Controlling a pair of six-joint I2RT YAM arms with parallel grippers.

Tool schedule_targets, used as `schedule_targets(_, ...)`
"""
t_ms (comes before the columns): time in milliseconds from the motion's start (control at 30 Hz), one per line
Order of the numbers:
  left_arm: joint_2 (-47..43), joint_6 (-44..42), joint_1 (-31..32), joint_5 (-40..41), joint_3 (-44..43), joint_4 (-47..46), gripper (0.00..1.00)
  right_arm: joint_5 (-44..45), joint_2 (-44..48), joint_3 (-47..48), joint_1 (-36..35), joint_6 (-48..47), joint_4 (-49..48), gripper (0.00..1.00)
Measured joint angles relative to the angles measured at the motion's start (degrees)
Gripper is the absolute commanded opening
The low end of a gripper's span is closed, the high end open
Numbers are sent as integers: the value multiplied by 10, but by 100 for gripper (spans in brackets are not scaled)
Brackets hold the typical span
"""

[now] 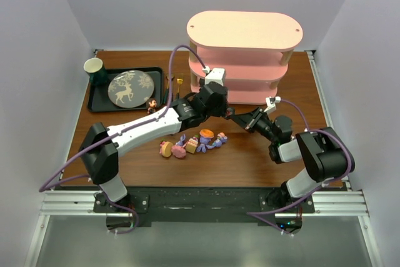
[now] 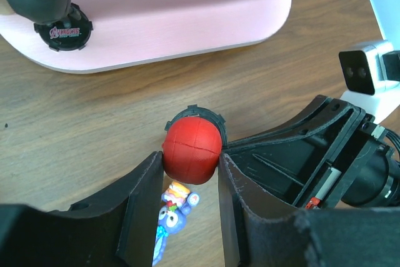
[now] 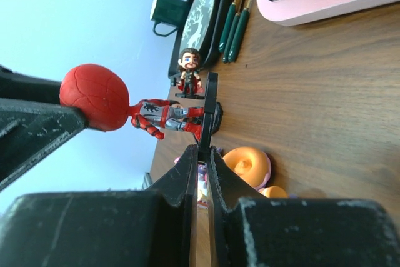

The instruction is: Place and organize the plastic toys onto the shelf

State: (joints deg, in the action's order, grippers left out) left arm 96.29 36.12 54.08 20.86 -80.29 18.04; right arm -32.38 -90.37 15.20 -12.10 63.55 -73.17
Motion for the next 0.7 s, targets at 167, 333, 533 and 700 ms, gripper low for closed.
schedule_targets(167,0,19,6,17,21,-15,27,4,-25,-2,-2,19,-10,0)
schedule_targets(333,0,25,8,18,39,-26,51,4,-41,-6,-3,31,-13,0)
schedule_targets(533,-17,25,8,17,66,-50,84,9,-40,-7,-3,33,-12,0)
schedule_targets(700,-49,17,8,20,97,-75,92,14,-30,-7,-4,34,-12,0)
